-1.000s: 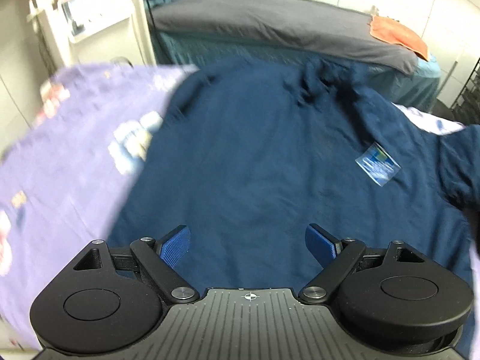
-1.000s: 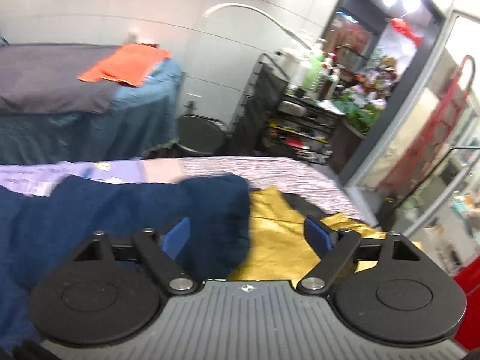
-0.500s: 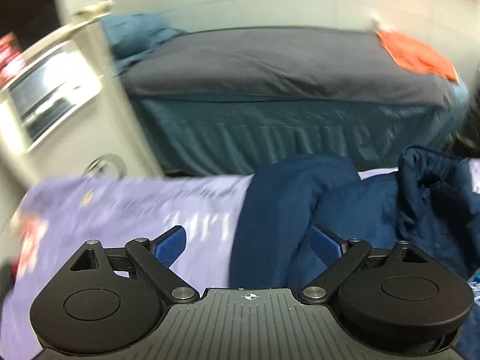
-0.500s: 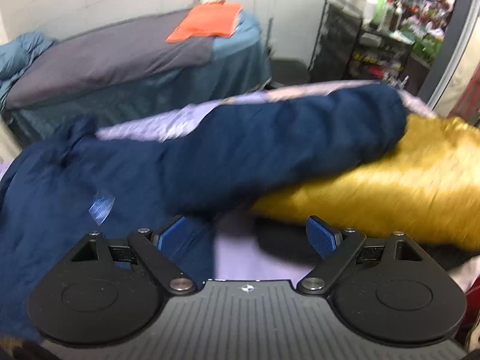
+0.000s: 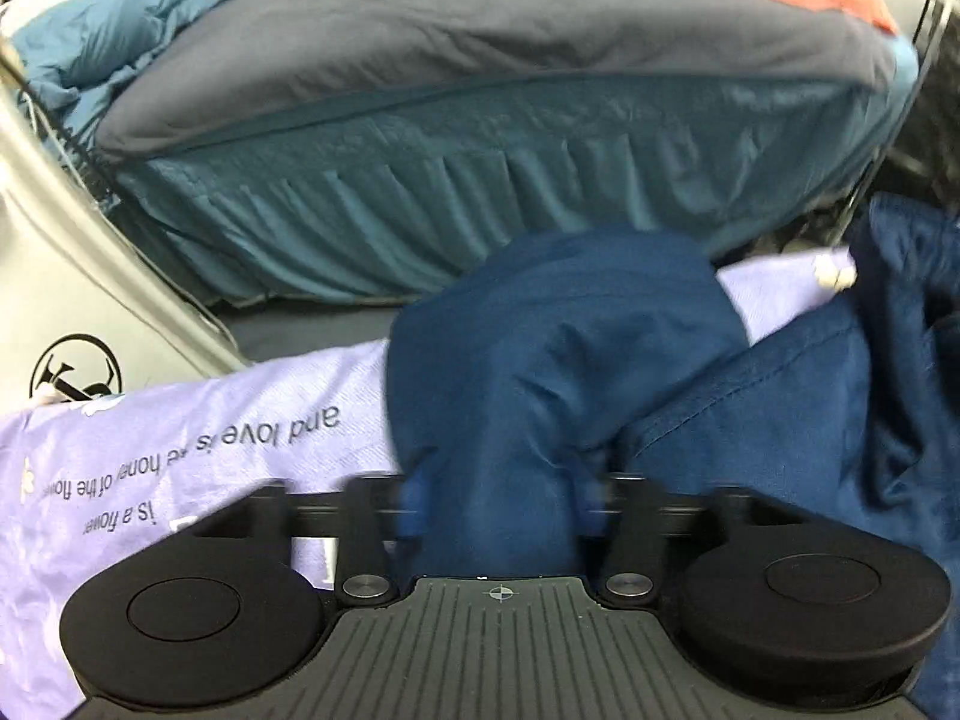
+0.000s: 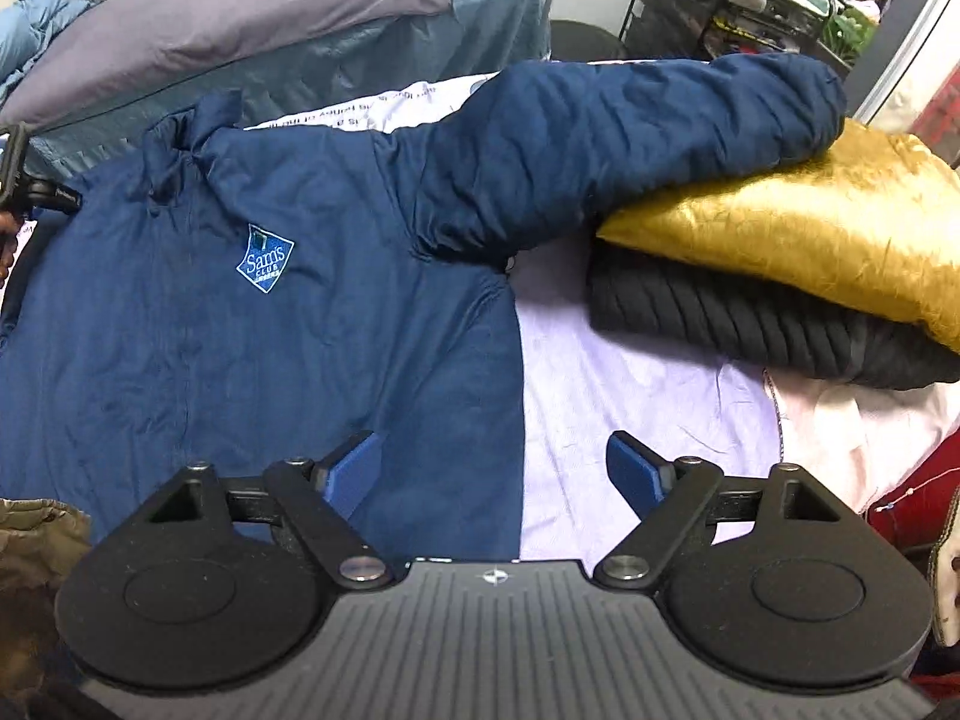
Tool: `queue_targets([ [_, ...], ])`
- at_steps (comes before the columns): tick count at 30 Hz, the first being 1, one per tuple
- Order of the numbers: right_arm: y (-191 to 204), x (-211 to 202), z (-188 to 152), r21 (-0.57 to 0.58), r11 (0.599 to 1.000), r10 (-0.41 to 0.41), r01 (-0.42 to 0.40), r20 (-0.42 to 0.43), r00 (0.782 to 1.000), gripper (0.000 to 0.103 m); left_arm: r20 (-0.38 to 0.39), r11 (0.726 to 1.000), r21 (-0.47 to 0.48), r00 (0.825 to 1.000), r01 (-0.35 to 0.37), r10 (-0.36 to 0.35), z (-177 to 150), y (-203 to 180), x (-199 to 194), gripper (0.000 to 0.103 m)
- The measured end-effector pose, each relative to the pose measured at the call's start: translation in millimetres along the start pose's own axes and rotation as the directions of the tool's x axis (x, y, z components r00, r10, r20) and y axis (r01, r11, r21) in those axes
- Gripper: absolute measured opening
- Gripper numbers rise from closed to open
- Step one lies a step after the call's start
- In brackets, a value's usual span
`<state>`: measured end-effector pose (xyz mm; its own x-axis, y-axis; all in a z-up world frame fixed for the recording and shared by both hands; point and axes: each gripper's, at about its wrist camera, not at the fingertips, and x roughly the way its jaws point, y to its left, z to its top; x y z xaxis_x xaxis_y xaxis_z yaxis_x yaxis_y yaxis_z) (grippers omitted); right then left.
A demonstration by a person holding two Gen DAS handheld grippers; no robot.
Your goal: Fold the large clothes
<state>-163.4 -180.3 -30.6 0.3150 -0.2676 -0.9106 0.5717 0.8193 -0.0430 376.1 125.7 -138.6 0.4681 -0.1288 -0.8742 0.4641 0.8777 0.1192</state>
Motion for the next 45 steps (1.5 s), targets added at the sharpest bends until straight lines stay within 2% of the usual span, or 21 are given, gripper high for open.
queue_targets([
  [2,8,4,5,-0.026,1.0,0.012,-0.011,0.005,1.0,0.084,0.077,1.0,-0.026,0.997,0.005,-0.003,-6,10,-22,0.057],
  [5,23,8,15,-0.07,0.996,0.05,-0.049,0.016,0.999,0.083,0.216,0.991,-0.134,0.976,0.018,0.012,-22,37,-73,0.048],
  [7,34,11,21,-0.099,0.992,0.085,-0.083,0.017,0.996,0.08,0.328,0.976,-0.219,0.94,-0.019,0.092,-46,61,-119,0.047],
  [9,46,16,27,-0.137,0.983,0.126,-0.122,0.018,0.992,0.08,0.419,0.924,-0.38,0.886,-0.027,0.199,-86,97,-172,0.048],
  [10,52,19,30,-0.154,0.978,0.143,-0.139,0.015,0.99,0.08,0.432,0.887,-0.462,0.867,-0.026,0.25,-109,113,-191,0.048],
  [11,58,21,31,-0.168,0.974,0.158,-0.154,0.008,0.987,0.08,0.419,0.837,-0.547,0.859,-0.021,0.295,-138,130,-209,0.049],
  [14,77,31,34,-0.209,0.956,0.207,-0.207,-0.022,0.978,0.078,0.346,0.679,-0.734,0.87,0.018,0.351,-232,173,-234,0.052],
  [15,82,32,34,-0.225,0.949,0.219,-0.22,-0.03,0.975,0.078,0.311,0.639,-0.768,0.89,0.028,0.335,-257,181,-232,0.06],
  [16,86,34,34,-0.239,0.943,0.227,-0.23,-0.04,0.973,0.078,0.255,0.593,-0.805,0.917,0.027,0.305,-281,188,-223,0.088],
  [17,91,36,34,-0.25,0.938,0.233,-0.239,-0.053,0.971,0.078,0.195,0.542,-0.84,0.937,0.008,0.29,-301,193,-215,0.1],
  [18,95,39,34,-0.257,0.934,0.239,-0.249,-0.068,0.969,0.079,0.147,0.5,-0.866,0.946,-0.018,0.289,-318,194,-208,0.101],
  [21,102,44,32,-0.27,0.924,0.253,-0.272,-0.103,0.962,0.079,0.091,0.462,-0.886,0.971,-0.023,0.223,-348,195,-191,0.103],
  [22,104,45,31,-0.273,0.923,0.252,-0.272,-0.106,0.962,0.079,0.074,0.441,-0.897,0.976,-0.025,0.206,-353,195,-187,0.103],
  [23,106,44,31,-0.279,0.921,0.252,-0.273,-0.107,0.962,0.08,0.073,0.434,-0.901,0.977,-0.022,0.201,-358,193,-186,0.103],
  [26,112,44,29,-0.3,0.916,0.247,-0.266,-0.103,0.964,0.082,0.082,0.427,-0.904,0.975,-0.015,0.208,-359,186,-189,0.103],
  [27,113,44,29,-0.303,0.915,0.246,-0.265,-0.101,0.964,0.083,0.094,0.435,-0.9,0.973,-0.006,0.209,-359,183,-191,0.103],
  [31,115,47,28,-0.29,0.92,0.247,-0.265,-0.1,0.964,0.085,0.136,0.492,-0.87,0.974,0.029,0.181,-352,178,-196,0.103],
  [36,116,55,22,-0.25,0.923,0.269,-0.292,-0.12,0.956,0.086,0.153,0.537,-0.841,0.982,0.071,0.111,-343,172,-194,0.103],
  [38,116,60,15,-0.25,0.923,0.267,-0.294,-0.138,0.954,0.088,0.148,0.575,-0.815,0.985,0.073,0.084,-343,160,-194,0.103],
  [42,112,69,1,-0.251,0.929,0.238,-0.274,-0.163,0.958,0.088,0.12,0.671,-0.737,0.993,0.076,0.019,-346,129,-194,0.103],
  [45,104,73,-11,-0.261,0.931,0.22,-0.256,-0.161,0.962,0.088,0.093,0.723,-0.684,0.995,0.097,-0.046,-351,107,-191,0.103],
])
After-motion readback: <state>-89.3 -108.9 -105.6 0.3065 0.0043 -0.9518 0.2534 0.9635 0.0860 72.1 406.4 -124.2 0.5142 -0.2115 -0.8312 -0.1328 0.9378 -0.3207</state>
